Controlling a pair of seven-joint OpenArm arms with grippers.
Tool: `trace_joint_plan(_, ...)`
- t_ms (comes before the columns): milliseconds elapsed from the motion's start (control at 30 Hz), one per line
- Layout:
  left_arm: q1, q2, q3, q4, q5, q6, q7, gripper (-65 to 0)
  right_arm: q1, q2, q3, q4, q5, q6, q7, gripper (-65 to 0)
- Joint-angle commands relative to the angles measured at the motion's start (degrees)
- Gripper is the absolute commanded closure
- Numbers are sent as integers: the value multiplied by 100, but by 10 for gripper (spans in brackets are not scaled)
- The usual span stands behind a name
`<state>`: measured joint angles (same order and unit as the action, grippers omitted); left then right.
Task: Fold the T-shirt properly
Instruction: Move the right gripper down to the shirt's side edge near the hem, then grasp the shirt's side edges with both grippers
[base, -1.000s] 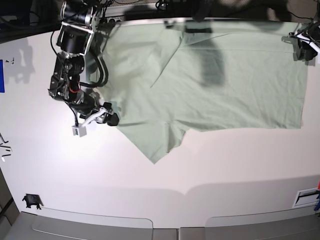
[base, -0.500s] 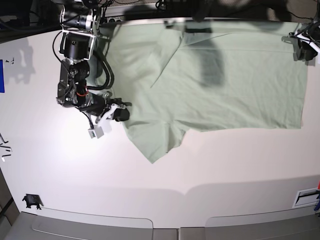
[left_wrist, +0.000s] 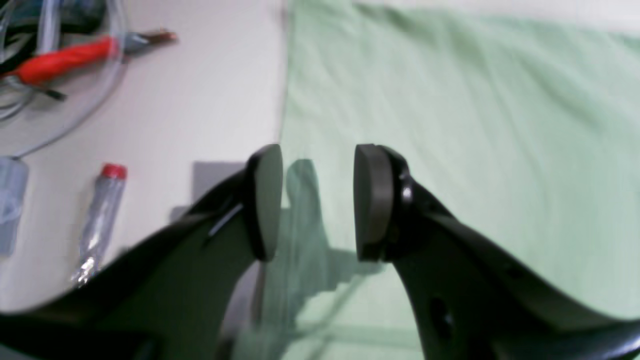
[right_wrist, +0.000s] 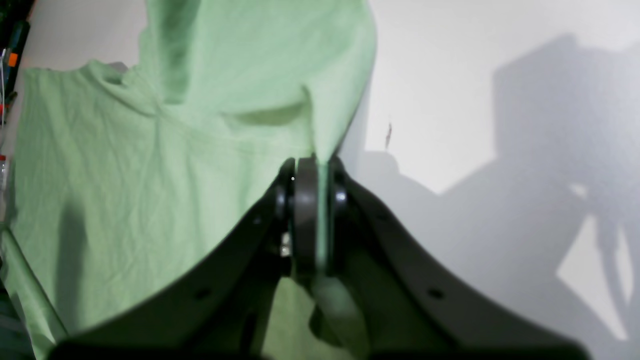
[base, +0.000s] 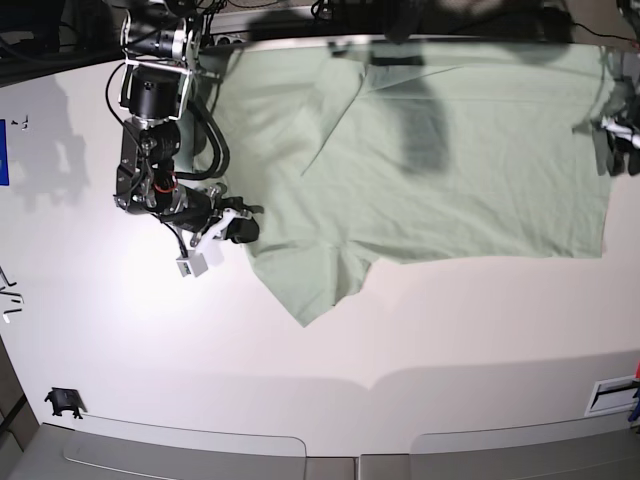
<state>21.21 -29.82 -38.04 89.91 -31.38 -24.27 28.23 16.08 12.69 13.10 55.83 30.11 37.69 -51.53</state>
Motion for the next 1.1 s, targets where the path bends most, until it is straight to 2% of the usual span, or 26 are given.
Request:
trace_joint_plan(0, -205, -186, -37, -201, -94, 33, -107, -218, 101, 46, 0, 57, -33, -15, -13, 0)
trace_joint_plan(267, -2046, -997, 28, -3333, -793, 28, -83, -221, 98, 46, 0, 57, -33, -15, -15, 0)
trace_joint_plan(467, -3018, -1482, 28, -4776, -968, -17, -133, -330, 98, 46, 0, 57, -33, -15, -15, 0)
trace_joint_plan(600, -3331, -1506, 166, -5160, -1036, -79, -149, -334, 98, 44, 0, 57, -31, -15, -13, 0)
trace_joint_plan(800, -3574, -1443, 1185, -5447, -1027, -76, -562, -333, 87, 44, 0, 57, -33, -15, -17, 0)
trace_joint_plan(967, -3818, -1322, 1700, -5469, -1001, -50, -575, -333, 87, 44, 0, 57, -33, -15, -22, 0)
trace_joint_plan(1067, -3960, -1200, 1812, -5471, -693, -48, -560, -333, 87, 46, 0, 57, -35, -15, -28, 0)
